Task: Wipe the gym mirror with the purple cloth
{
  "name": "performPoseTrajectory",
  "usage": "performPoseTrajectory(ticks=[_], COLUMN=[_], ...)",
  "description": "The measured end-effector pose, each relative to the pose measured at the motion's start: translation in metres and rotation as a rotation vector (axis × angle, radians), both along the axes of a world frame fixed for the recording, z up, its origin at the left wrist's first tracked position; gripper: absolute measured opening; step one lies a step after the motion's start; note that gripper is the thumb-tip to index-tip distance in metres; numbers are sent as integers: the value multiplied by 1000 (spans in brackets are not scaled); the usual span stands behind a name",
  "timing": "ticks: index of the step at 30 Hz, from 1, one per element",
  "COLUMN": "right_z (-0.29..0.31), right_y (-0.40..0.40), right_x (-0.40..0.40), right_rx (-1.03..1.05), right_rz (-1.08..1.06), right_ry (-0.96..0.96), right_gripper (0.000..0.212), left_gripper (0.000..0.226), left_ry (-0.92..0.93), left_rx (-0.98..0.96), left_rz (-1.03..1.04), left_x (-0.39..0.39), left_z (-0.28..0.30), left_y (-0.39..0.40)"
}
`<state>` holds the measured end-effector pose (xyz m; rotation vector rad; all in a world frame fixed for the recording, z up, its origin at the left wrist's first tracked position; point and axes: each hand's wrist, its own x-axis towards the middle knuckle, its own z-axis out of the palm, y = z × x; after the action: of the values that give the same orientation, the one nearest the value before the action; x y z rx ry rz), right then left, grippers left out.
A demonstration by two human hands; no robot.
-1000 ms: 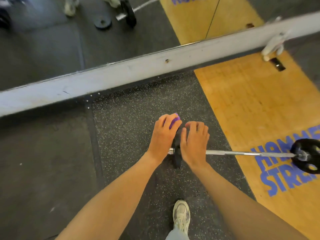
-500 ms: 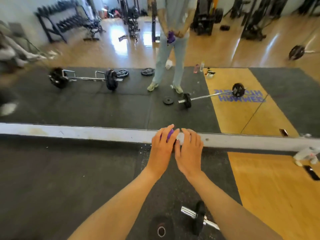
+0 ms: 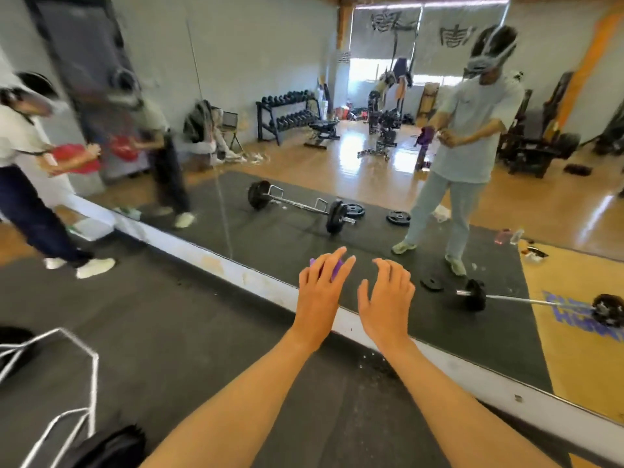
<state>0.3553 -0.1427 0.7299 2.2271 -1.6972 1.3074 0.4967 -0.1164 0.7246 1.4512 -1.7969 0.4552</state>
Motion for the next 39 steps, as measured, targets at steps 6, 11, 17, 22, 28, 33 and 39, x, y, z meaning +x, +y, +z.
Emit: performPoseTrajectory(ticks=[6,11,17,22,28,33,39], right_z=[33,51,48,19,4,16,28], right_y=[-22,-42,-99,-178,-300,-394,-463], right_x=[126,196,238,264,298,322,354], right_rx=[-23,-24,-34,1,-28,-103,-92], right_rz=[43,69,96,111,115,146,157], right_ry=[-83,-120,-18,61,37,59,84], right_gripper=[41,42,43,46,51,55,57], left_gripper=[100,97,79,79,83,70,67], left_ry=[-30,-32,11,1,-42,-91,-101], left_rx=[-27,-59,-48,-16,20,17,24], left_rz=[34,72,86,82,139,207,238], left_x=[131,200,243,268,307,337,364], left_z=[30,46,39,19,14,31,40], left_y=[-24,-41,-98,-171,-281,-372,-441])
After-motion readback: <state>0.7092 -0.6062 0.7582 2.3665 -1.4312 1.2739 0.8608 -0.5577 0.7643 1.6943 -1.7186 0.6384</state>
